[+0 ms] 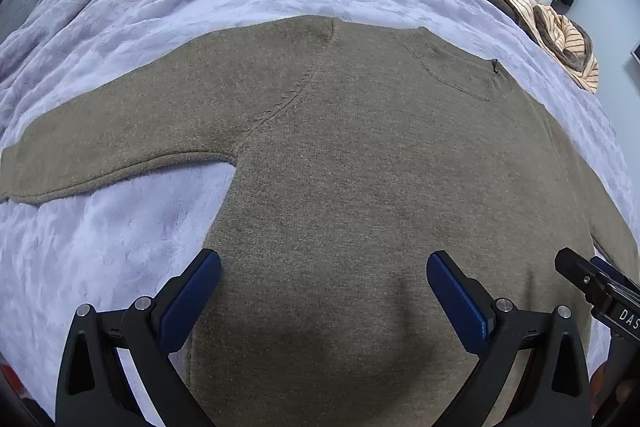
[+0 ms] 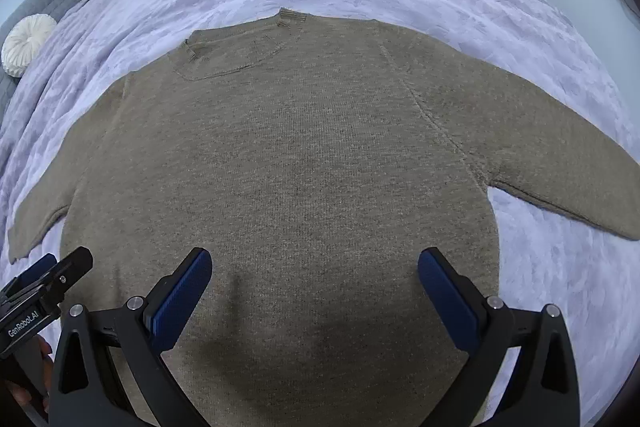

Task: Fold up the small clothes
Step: 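Move both grippers over the olive sweater toward its sleeve, then grasp the sleeve cuff with the left gripper and fold it across the body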

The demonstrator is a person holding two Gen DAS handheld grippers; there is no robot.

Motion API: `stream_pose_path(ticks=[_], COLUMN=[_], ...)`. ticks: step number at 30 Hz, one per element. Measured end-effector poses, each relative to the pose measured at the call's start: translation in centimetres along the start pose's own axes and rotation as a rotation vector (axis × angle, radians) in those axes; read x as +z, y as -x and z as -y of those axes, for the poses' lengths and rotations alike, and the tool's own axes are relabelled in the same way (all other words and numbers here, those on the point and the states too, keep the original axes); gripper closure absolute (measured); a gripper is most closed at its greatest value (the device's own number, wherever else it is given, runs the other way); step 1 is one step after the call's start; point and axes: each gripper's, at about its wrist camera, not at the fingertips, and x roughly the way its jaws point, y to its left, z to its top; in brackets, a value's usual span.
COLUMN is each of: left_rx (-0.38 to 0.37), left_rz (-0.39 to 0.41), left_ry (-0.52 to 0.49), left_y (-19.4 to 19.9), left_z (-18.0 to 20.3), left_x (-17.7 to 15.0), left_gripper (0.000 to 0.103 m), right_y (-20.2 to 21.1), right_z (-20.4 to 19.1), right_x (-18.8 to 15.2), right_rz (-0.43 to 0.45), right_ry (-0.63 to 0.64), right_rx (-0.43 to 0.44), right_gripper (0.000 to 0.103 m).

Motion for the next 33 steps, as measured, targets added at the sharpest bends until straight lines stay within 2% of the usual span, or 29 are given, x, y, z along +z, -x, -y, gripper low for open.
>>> stream_pose_path(ticks=[6,11,16,19,23,25,27,28,30,33], left_rx=[-0.011,-0.051,-0.075,-0.147,-0.154,-0.140,-0.137,-0.170,-0.203,-0.224], left_rz=[0.010,0.052,0.119,0.198,0.262,0.302,0.305,0.302,0.332,0.413], left_ry=[0.061,0.154,0.362,0.515,0.654,0.715,0.724,0.717,0.700,0.570], left_y=[-0.3,-0.4,-0.8,-0.9,-1.4,-1.5,-1.9,-2.1,-1.7,0.5], left_z=[-3.8,-9.9,-19.1,-24.4,-28.4,-29.6,-30.4,-30.8,-30.7,-28.1], left_x=[-0.3,-0.4,-0.4,-0.2,0.6,0.6,0.8,1.0,1.2,2.5], left_gripper=[0.000,0.000,0.000,0.000,0.001,0.022,0.086,0.096,0.096,0.096], right_y=[0.1,-0.2,-0.2,-0.3,-0.4,-0.3,-0.2,-0.1,0.0,0.5], right_z=[-2.0,-3.9,-5.6,-6.1,-6.9,-7.1,-7.2,-7.2,-7.1,-6.8], right_x=[-0.7,-1.9,-2.9,-3.2,-3.3,-3.4,-3.5,-3.5,-3.6,-3.6], right_rz=[-0.002,-0.018,-0.029,-0.039,-0.046,-0.048,-0.047,-0.046,-0.039,-0.009], right_ry=[0.021,0.041,0.075,0.082,0.092,0.091,0.090,0.090,0.087,0.080], right_rx=[0.000,0.026,0.036,0.042,0.045,0.052,0.059,0.062,0.076,0.108], right_gripper=[0.000,0.000,0.000,0.000,0.000,0.000,0.000,0.000,0.000,0.000])
